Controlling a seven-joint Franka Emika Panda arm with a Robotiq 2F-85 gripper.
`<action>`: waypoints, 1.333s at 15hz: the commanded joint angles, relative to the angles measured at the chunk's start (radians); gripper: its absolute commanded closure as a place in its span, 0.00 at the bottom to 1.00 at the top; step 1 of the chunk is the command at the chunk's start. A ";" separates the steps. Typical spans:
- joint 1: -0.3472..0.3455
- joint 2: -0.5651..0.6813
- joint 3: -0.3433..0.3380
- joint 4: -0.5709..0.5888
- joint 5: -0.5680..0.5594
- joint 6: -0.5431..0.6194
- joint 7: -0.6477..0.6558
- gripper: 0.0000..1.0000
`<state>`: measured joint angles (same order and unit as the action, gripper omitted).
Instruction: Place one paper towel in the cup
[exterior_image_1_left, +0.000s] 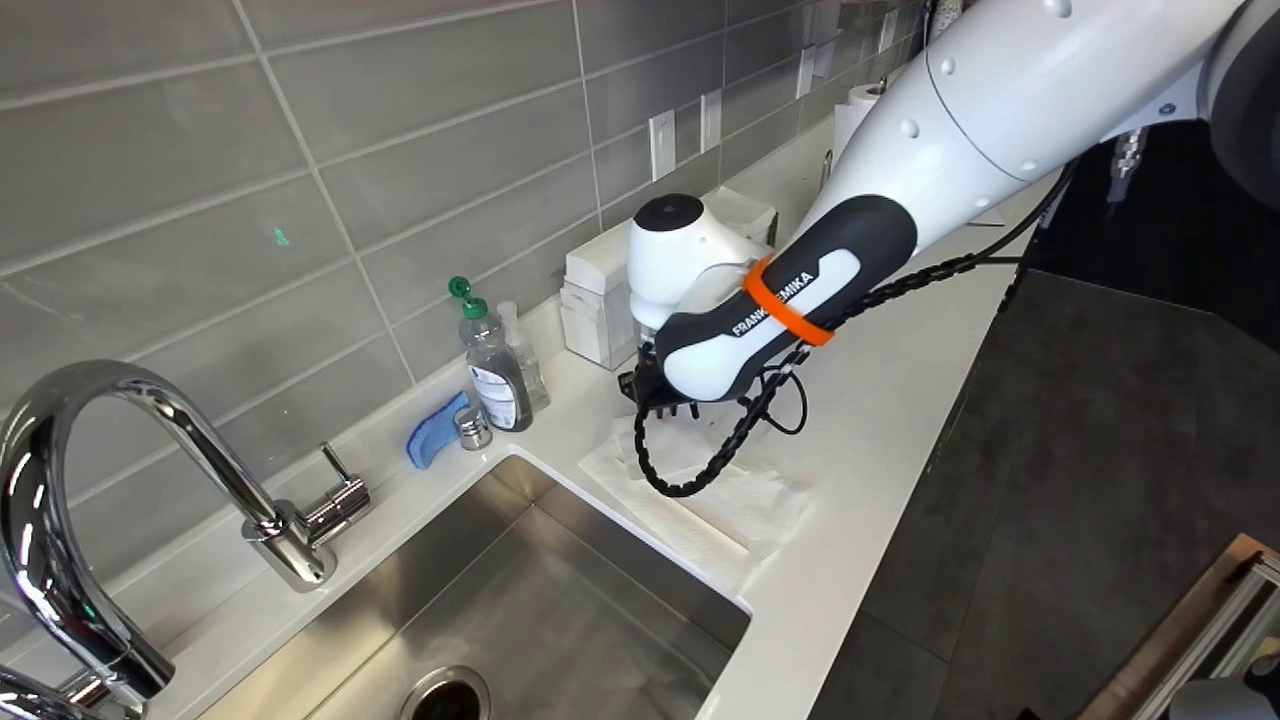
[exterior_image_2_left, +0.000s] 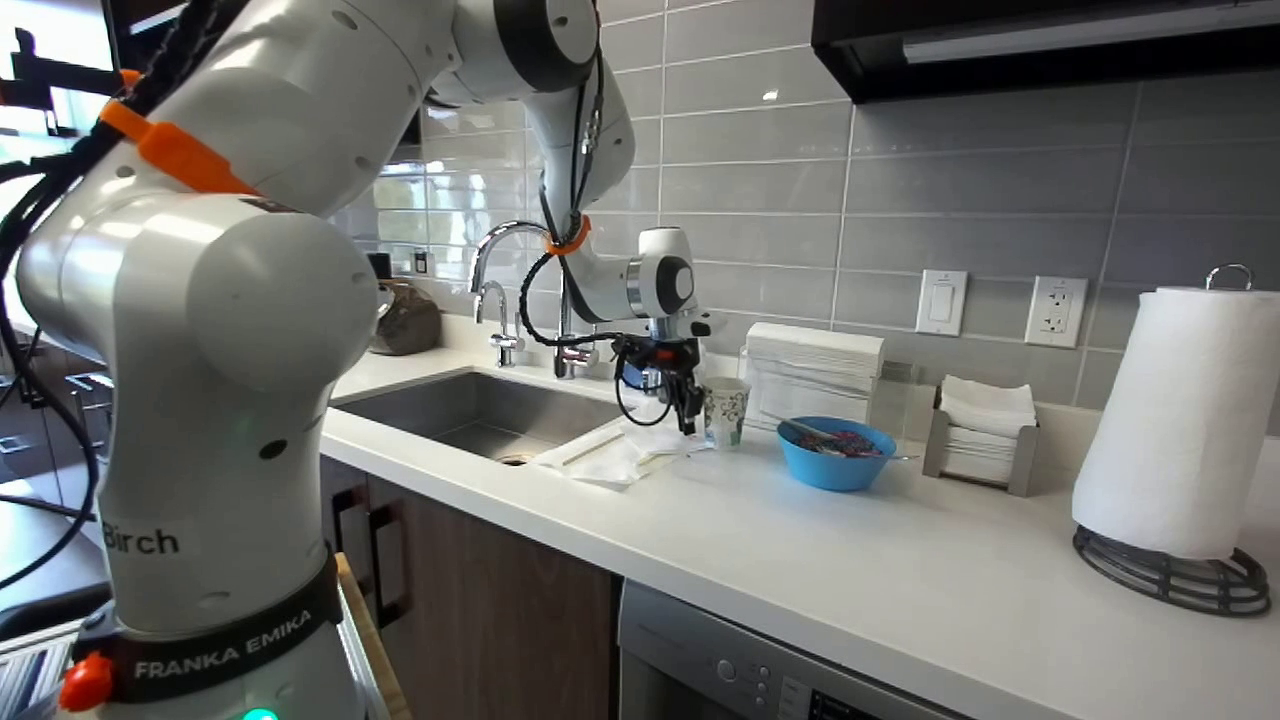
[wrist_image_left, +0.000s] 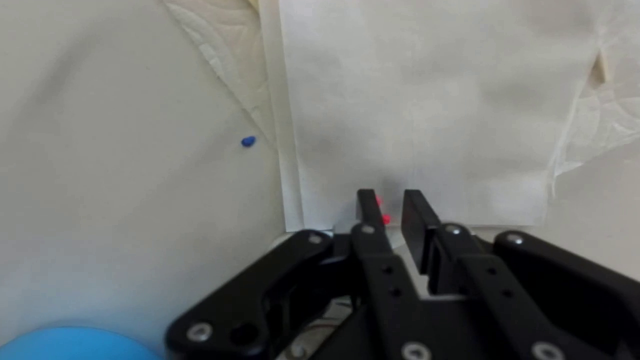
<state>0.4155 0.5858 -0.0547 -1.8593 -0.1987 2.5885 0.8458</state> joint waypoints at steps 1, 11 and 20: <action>-0.003 0.031 -0.001 0.035 0.005 -0.024 -0.002 0.78; -0.002 0.062 -0.007 0.056 0.005 -0.024 -0.009 0.80; 0.000 0.040 -0.006 0.045 0.005 -0.030 -0.010 0.99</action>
<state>0.4149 0.6248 -0.0615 -1.8304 -0.1988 2.5885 0.8429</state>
